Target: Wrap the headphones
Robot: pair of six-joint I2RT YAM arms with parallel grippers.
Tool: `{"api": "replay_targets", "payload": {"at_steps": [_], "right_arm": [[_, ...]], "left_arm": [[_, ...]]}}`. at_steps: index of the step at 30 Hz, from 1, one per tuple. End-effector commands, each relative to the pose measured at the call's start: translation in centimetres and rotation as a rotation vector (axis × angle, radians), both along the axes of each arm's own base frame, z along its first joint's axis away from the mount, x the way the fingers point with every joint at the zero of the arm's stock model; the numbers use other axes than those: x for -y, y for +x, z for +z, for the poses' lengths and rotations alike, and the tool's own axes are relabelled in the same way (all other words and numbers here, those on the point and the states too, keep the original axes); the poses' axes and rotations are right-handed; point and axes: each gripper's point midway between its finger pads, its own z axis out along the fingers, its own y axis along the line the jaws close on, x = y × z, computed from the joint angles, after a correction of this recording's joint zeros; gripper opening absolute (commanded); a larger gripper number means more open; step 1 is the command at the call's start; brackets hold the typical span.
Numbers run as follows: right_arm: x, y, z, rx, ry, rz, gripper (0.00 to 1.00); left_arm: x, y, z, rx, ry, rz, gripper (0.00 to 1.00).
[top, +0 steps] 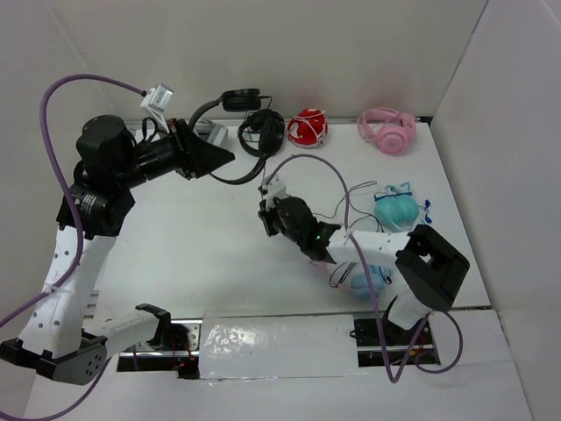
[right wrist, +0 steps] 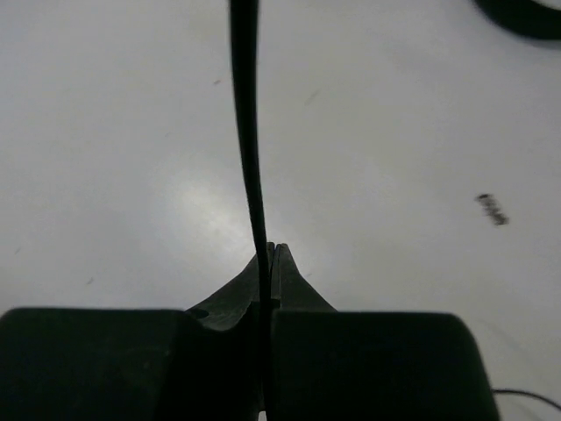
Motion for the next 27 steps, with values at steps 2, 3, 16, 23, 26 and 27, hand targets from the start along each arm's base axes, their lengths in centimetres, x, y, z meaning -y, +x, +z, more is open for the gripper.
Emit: {"api": "replay_targets", "payload": {"at_steps": [2,3,16,23,26,27], "right_arm": [[-3.3,-5.8,1.4,0.060,0.086,0.217,0.00],[-3.4,-7.3,1.0,0.071,0.071,0.255,0.00],[6.7,-9.4,6.7,0.167,-0.105,-0.117,0.00],[9.6,-7.0,15.0,0.405,-0.200,-0.209,0.00],[10.1,-7.1,19.3,0.497,-0.160,-0.156,0.00],[9.2,-7.6,20.2,0.529,-0.145,-0.080,0.00]], "left_arm": [[-0.5,2.2,0.5,0.007,-0.041,0.037,0.00],[-0.7,2.7,0.2,-0.001,-0.040,0.057,0.00],[-5.3,11.4,-10.3,-0.173,0.189,0.462,0.00],[-0.4,10.1,-15.9,-0.159,0.353,0.132,0.00],[0.5,9.5,-18.2,-0.176,0.408,0.089,0.00],[0.9,9.2,-18.6,-0.174,0.411,0.057,0.00]]}}
